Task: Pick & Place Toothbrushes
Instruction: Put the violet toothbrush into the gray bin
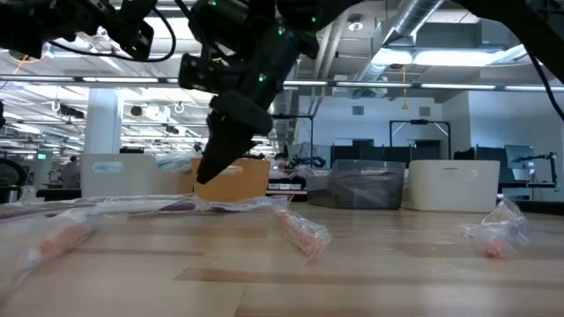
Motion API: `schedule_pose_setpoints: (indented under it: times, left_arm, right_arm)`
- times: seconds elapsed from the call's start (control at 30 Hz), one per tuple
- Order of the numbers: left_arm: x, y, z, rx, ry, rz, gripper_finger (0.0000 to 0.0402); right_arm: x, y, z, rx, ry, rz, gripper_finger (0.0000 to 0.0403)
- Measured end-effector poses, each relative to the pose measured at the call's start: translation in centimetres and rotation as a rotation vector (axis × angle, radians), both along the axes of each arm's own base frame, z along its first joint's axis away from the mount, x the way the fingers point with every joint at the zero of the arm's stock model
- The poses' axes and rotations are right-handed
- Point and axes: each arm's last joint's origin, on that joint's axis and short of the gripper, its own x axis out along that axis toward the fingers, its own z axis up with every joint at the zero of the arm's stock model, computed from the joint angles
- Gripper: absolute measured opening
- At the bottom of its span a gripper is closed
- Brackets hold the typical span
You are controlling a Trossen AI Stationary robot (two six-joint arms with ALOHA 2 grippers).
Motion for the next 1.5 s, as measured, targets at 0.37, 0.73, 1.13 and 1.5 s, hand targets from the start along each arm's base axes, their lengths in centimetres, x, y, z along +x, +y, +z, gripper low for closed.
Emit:
schedule_pose_setpoints:
  times: [0.37,0.73,1.13,1.5]
  left_arm:
    - [0.0,0.0,0.0,-0.001,-0.001,0.006,0.0218]
    - [0.0,0.0,0.0,-0.001,-0.001,0.006,0.0218]
    - [0.0,0.0,0.0,-0.002,-0.001,0.006,0.0218]
    - [0.0,0.0,0.0,-0.002,0.001,0.005,0.0218]
  right_arm:
    - [0.8,1.5,-3.2,-0.051,0.111,0.095,0.0234]
    - [0.9,0.0,-4.3,-0.019,0.143,0.075,0.0234]
    - [0.5,-1.6,-4.6,0.122,0.200,-0.062,0.0134]
    - [0.3,-0.7,-4.7,0.107,0.215,-0.063,0.0022]
